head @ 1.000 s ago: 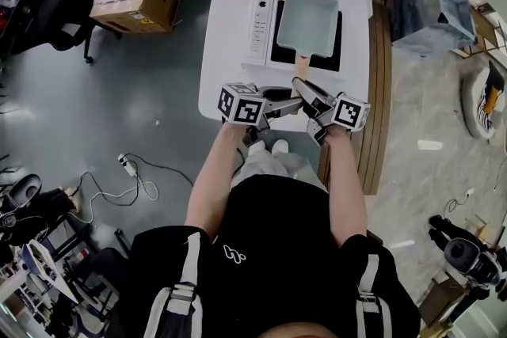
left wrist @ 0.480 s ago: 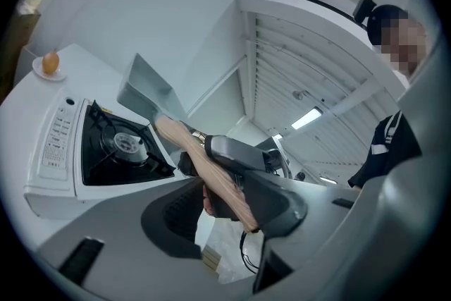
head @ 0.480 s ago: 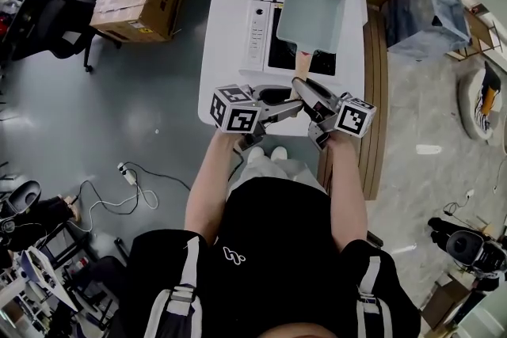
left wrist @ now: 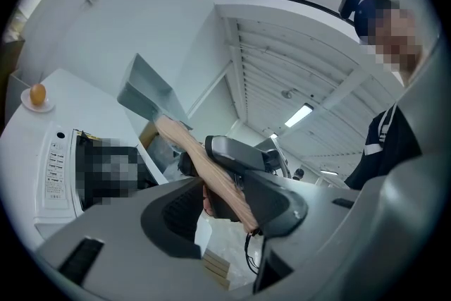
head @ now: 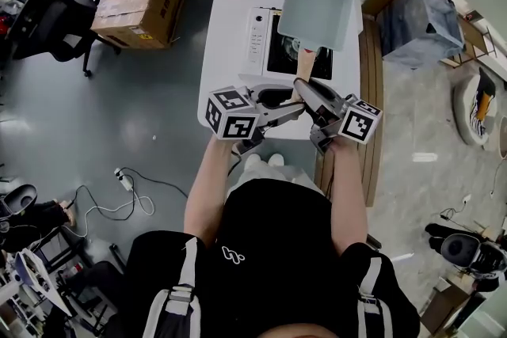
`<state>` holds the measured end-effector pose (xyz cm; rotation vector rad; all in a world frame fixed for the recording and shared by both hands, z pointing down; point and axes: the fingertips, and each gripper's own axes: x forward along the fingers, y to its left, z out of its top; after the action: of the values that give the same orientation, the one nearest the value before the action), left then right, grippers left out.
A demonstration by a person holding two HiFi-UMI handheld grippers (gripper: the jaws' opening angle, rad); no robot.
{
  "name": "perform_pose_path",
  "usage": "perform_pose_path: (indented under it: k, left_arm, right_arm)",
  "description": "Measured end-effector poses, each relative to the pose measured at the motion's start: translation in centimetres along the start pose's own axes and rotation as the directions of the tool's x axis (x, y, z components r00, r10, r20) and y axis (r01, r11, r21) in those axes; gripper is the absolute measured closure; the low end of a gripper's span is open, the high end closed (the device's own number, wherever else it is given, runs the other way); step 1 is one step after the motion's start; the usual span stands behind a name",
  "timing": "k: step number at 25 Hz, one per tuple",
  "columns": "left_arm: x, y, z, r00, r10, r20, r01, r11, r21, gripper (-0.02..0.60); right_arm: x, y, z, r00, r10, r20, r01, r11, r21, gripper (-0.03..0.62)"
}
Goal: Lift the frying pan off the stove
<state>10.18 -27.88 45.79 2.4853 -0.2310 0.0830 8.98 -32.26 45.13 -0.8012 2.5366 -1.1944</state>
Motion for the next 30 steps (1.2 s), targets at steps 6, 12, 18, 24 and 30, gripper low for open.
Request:
perform_pose_path:
  k: [6,12,18,24,30]
  left_arm:
    - [-0.3,-0.2,-1.1,1.0,0.002,0.001,-0.002,1.0,-0.024,0.39]
    - [-0.8,-0.5,-2.1,1.0,0.0,0.003,0.0,0.999,-0.044,0.39]
    - [-0.9,-0.6,-2.2,1.0,-0.002,0.0,0.002,0.999,-0.048,0.388]
    - [-0.6,-1.0,-2.7,1.0,-0.003,-0.008,0.002,0.999,-0.051,0.388]
    - [-0.5,-1.2,-3.0,1.0,-0.003,-0.014,0.002,0.998,-0.059,0.389]
  right_arm:
    - [-0.3,-0.1,-1.2,1.0,-0.005,-0.013,0.005,1.0,0.024,0.436]
    - [-0.3,0.0,-2.4,1.0,-0.009,-0.023,0.01,0.999,0.04,0.436]
    - [-0.4,0.1,-2.5,1.0,-0.01,-0.012,0.01,0.998,0.06,0.436]
    - [-1.0,0.2,-2.9,1.0,-0.012,-0.008,0.012,0.997,0.082,0.436]
    - [-1.3,0.2,-3.1,1.0,-0.011,-0.008,0.012,0.997,0.08,0.436]
